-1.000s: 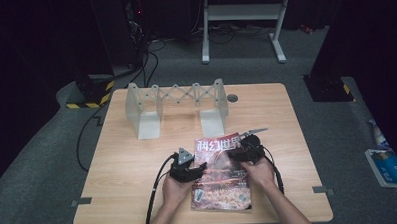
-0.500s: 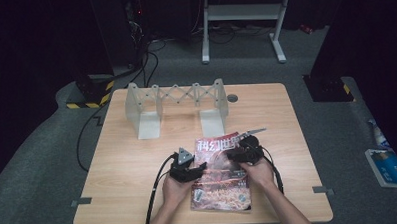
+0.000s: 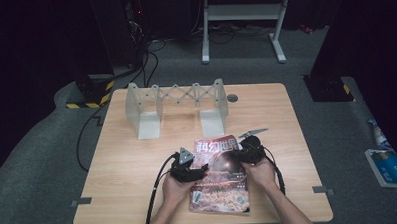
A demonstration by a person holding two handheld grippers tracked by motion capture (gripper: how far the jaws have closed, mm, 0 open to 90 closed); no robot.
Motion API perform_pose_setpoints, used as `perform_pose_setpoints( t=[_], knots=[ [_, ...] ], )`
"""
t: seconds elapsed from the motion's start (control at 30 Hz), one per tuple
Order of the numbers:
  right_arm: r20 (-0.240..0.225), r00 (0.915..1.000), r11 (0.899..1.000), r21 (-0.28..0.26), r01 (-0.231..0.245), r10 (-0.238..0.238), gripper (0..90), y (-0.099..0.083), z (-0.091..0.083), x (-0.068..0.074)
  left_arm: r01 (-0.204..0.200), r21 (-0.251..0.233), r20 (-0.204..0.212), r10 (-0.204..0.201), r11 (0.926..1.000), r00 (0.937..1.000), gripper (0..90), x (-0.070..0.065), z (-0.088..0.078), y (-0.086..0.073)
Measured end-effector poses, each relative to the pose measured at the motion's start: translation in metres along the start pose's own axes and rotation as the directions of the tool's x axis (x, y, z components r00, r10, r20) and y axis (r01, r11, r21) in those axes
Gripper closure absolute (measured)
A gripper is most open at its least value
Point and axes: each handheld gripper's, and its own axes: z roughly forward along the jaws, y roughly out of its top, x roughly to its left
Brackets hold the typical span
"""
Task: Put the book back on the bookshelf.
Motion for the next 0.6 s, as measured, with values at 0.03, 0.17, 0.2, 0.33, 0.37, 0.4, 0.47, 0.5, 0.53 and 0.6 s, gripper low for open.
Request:
perform_pose_setpoints(
  t=[0.03, 0.17, 0.2, 0.33, 0.37, 0.4, 0.47, 0.5, 0.53, 0.6],
  knots=[
    [-0.007, 0.9998, 1.000, -0.007, 0.017, -0.017, 82.6, 0.000, -0.001, 0.001, -0.007, 0.006, -0.006, 0.007, 1.0000, 1.0000, 27.9, 0.001, 0.000, 0.000],
    [-0.014, 0.9994, 0.999, -0.021, 0.031, -0.031, 83.7, -0.002, -0.004, 0.003, 0.014, 0.005, 0.000, -0.014, 0.9999, 0.9999, 24.1, 0.002, 0.000, 0.000],
    [-0.024, 0.9991, 0.999, -0.035, 0.035, -0.036, 84.5, -0.003, -0.008, 0.004, 0.026, 0.004, 0.007, -0.026, 0.9997, 0.9996, 22.9, 0.003, 0.000, 0.000],
    [-0.026, 0.9973, 0.996, -0.055, 0.067, -0.069, 86.0, -0.004, -0.013, 0.007, 0.026, 0.003, 0.007, -0.026, 0.9996, 0.9996, 19.7, 0.004, 0.000, 0.000],
    [-0.027, 0.9965, 0.995, -0.057, 0.077, -0.079, 86.3, -0.004, -0.014, 0.008, 0.028, 0.003, 0.009, -0.028, 0.9996, 0.9996, 19.2, 0.003, 0.000, 0.000],
    [-0.029, 0.9956, 0.994, -0.063, 0.087, -0.089, 87.2, -0.005, -0.017, 0.009, 0.029, 0.003, 0.014, -0.029, 0.9996, 0.9995, 18.3, 0.003, 0.000, 0.000],
    [-0.034, 0.9950, 0.993, -0.068, 0.092, -0.094, 87.4, -0.005, -0.018, 0.010, 0.037, 0.002, 0.017, -0.037, 0.9993, 0.9992, 18.1, 0.003, 0.000, 0.000],
    [-0.036, 0.9945, 0.993, -0.074, 0.095, -0.098, 87.5, -0.005, -0.020, 0.011, 0.039, 0.001, 0.020, -0.039, 0.9993, 0.9991, 17.8, 0.004, 0.000, 0.000],
    [-0.037, 0.9938, 0.992, -0.079, 0.102, -0.105, 87.6, -0.006, -0.021, 0.012, 0.039, 0.000, 0.020, -0.039, 0.9993, 0.9990, 17.5, 0.004, 0.000, 0.000],
    [-0.035, 0.9917, 0.989, -0.090, 0.120, -0.123, 87.7, -0.006, -0.025, 0.014, 0.048, -0.001, 0.028, -0.048, 0.9988, 0.9984, 16.8, 0.004, 0.000, 0.000]
  ],
)
